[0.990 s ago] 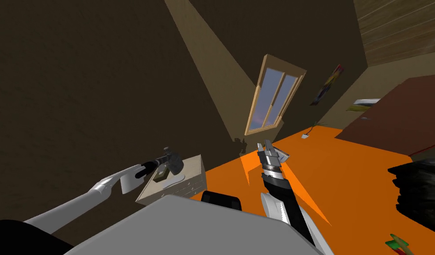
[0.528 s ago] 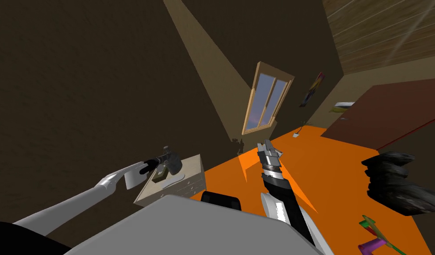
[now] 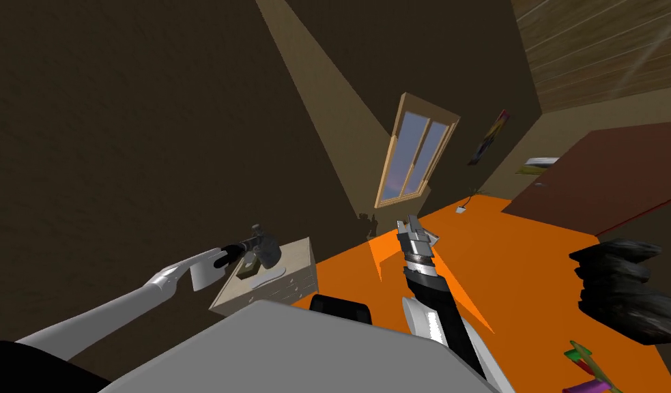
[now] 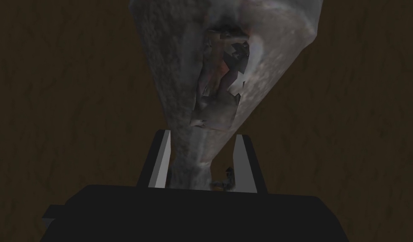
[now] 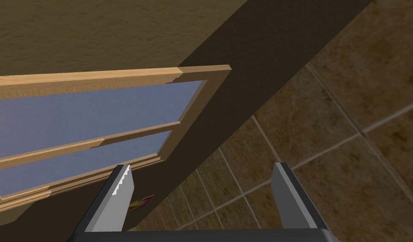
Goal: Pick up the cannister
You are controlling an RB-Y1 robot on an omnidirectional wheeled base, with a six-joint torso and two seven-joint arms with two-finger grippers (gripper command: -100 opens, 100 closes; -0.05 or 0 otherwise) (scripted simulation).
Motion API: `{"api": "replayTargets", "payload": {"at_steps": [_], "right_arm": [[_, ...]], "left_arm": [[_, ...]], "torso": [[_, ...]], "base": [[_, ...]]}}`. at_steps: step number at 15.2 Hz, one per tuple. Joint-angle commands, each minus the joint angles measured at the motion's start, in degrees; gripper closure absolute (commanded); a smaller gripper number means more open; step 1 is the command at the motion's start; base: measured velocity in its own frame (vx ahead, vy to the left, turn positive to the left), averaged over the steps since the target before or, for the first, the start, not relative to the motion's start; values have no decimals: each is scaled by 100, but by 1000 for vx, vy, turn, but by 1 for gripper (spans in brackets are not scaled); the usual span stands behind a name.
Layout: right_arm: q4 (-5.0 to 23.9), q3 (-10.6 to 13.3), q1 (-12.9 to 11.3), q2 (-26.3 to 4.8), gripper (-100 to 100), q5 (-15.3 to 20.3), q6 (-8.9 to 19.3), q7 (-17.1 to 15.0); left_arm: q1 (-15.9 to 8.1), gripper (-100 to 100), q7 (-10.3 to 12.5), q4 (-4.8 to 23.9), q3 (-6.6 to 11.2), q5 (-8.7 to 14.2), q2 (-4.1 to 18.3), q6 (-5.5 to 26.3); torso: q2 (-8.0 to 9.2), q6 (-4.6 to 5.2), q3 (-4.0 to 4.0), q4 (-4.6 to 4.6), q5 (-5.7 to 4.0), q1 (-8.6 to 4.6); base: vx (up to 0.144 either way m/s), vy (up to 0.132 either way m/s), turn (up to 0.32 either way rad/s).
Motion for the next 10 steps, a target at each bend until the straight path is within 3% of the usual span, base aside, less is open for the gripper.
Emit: {"api": "replayTargets", "payload": {"at_steps": [1,3,9,10], "right_arm": [[0,0,0,0,0,0,0,0],[0,0,0,0,0,0,0,0],[0,0,0,0,0,0,0,0],[0,0,1,0,0,0,0,0]], "left_arm": [[57,100,85,-126,19,100,237,-32],[104,100,128,-213,31,149,364,-46],[386,100,384,-733,100,439,1128,-131],[339,100,328,-631,66,391,980,-104]], "torso": [[0,0,0,0,0,0],[1,3,6,10,-18,-19],[22,7,32,41,-71,-78],[29,6,38,47,-80,-88]], "base": [[43,-31,147],[49,-39,128],[58,-42,151],[35,-27,87]]}}
